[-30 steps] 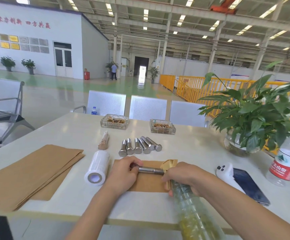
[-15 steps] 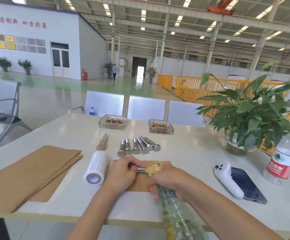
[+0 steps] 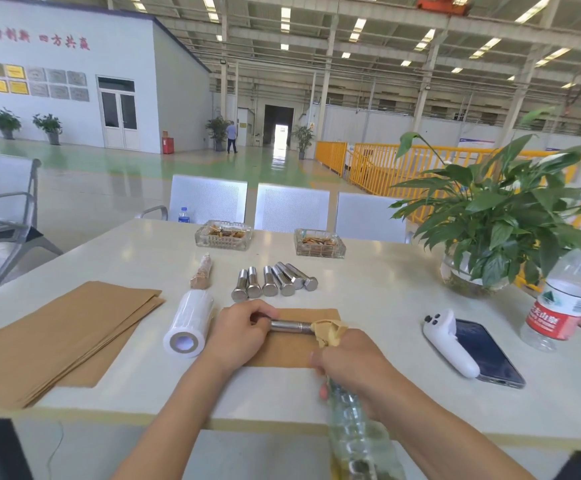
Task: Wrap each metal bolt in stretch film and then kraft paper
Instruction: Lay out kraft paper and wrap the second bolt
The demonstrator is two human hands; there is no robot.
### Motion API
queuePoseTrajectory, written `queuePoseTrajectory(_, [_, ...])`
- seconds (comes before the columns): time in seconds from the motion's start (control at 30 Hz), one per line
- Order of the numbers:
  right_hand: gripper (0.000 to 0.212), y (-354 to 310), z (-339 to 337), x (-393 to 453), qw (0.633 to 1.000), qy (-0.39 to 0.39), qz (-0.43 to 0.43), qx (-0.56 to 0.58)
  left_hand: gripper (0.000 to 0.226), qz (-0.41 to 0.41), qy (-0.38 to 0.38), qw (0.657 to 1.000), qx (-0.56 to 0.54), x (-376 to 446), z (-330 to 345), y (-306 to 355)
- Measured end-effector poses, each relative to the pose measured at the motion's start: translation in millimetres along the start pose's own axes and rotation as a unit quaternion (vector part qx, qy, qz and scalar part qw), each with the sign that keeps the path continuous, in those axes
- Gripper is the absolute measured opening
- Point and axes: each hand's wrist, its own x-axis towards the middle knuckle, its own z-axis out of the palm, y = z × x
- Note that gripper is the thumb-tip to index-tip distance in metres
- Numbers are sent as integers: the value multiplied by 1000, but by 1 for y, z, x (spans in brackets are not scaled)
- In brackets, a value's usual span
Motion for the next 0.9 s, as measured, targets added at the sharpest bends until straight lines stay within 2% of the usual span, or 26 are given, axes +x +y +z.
queuePoseTrajectory(0.1, [14,-2,0,-2,1000,5,4,-1,29,2,6,1000,5,0,0,0])
queuePoseTrajectory(0.23, [22,-5,-9,-4,999,-13,28,21,29,0,8,1000,2,1,-1,1])
queuePoseTrajectory(0.47, [20,-7,-5,-7,998,-35,20,38,31,-2,8,1000,-10,0,-1,0])
queuePoseTrajectory(0.57, [21,-10,-10,-5,996,-37,9,83,31,2,12,1000,-8,0,-1,0])
queuePoseTrajectory(0.67, [29,-18,-32,-2,990,-35,-8,137,33,13,54,998,-4,0,-1,1])
queuePoseTrajectory(0.8, [20,-35,-81,13,971,60,-79,218,32,35,86,994,63,2,-8,7])
queuePoseTrajectory(0.9, [18,-40,-108,37,956,135,-119,233,33,46,39,992,114,14,-17,17])
